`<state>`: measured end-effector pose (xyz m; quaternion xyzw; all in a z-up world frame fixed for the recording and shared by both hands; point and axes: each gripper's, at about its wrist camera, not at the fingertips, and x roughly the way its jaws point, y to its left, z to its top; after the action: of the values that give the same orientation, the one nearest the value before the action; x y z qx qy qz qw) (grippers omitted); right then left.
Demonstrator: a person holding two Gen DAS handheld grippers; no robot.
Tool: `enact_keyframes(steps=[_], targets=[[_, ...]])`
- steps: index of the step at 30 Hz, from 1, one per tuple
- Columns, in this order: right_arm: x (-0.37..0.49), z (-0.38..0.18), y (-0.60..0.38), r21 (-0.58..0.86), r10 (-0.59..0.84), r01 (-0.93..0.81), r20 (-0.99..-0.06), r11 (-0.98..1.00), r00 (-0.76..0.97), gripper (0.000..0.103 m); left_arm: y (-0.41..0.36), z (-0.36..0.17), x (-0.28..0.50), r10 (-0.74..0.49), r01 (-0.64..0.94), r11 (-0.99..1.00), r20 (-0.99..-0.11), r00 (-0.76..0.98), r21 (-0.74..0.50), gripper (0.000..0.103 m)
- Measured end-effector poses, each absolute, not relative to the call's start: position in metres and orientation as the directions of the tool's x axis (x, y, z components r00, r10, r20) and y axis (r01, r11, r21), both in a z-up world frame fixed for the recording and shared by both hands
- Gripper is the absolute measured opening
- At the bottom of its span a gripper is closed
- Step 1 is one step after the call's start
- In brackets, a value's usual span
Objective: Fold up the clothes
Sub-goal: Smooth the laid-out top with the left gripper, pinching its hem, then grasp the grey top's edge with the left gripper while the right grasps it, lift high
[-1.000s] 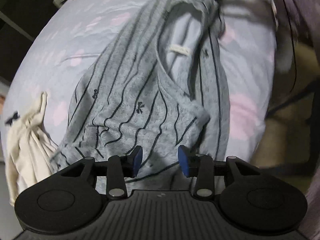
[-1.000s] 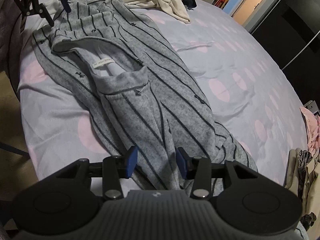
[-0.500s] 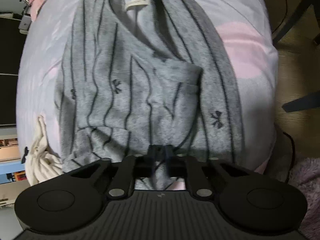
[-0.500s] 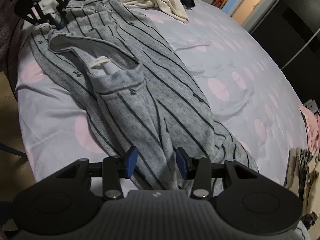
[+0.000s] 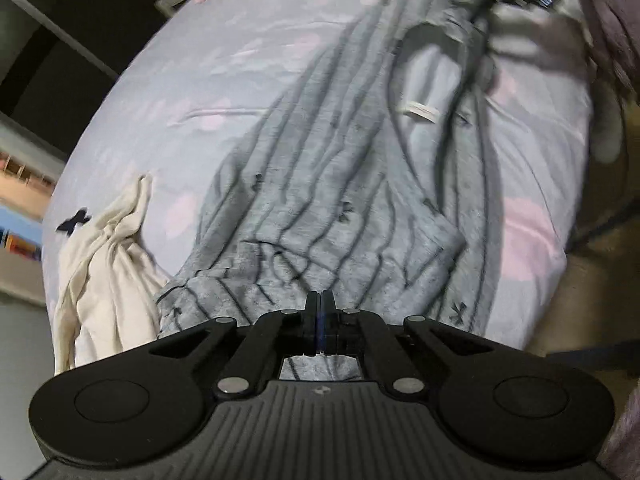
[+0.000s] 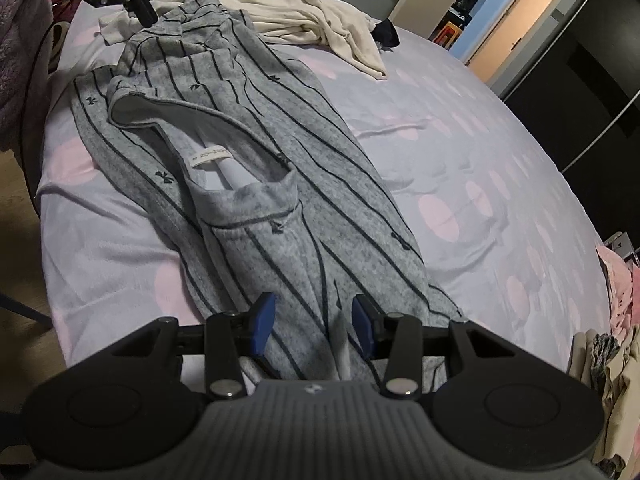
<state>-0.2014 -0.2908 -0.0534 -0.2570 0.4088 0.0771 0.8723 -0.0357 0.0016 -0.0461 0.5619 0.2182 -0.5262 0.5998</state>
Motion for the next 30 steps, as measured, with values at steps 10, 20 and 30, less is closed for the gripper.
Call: enact_keyframes(steps=[10,20,30], targets=[[-0.194,-0.052,-0.286,-0.392,-0.085,-0.336,-0.749,0.856,0.657,0.046,-0.020,-0.088,-0.063,-0.351,0.793,-0.440,-0.894,0.279,0.420,0.022],[-0.193,-0.054,-0.287,-0.395,-0.080,-0.341,-0.744,0.853,0.663,0.046,-0.038,-0.101,-0.065,-0.321,0.787,-0.476,-0.911,0.260,0.392,0.011],[-0.194,-0.063,-0.275,-0.422,-0.055,-0.399,-0.740,0.814,0.670,0.044,-0.032,-0.032,-0.029,-0.503,0.939,-0.048,-0.820,0.271,0.340,0.004]])
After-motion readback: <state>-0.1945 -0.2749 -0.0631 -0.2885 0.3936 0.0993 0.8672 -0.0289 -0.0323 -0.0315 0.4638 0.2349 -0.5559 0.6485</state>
